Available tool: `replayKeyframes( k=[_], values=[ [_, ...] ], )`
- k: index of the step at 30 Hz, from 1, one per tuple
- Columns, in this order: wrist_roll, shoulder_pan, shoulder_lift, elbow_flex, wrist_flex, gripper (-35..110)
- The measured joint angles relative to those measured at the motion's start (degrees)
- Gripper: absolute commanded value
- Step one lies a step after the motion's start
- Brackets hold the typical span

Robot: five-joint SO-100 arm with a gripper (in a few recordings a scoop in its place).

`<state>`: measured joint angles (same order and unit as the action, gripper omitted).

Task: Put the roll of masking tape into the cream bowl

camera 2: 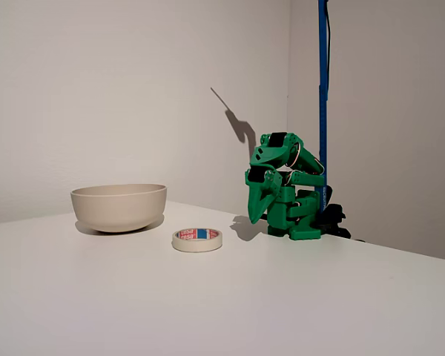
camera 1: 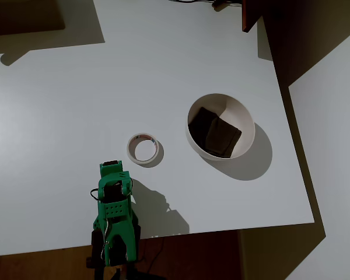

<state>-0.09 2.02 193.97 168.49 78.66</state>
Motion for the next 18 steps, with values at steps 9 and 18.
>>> replayKeyframes(
  k=[9,18],
  values=[
    [0.97,-0.88,0.0,0.0,0.0,-8],
    [1.23,-0.97,0.0,0.0,0.09,-8]
  ],
)
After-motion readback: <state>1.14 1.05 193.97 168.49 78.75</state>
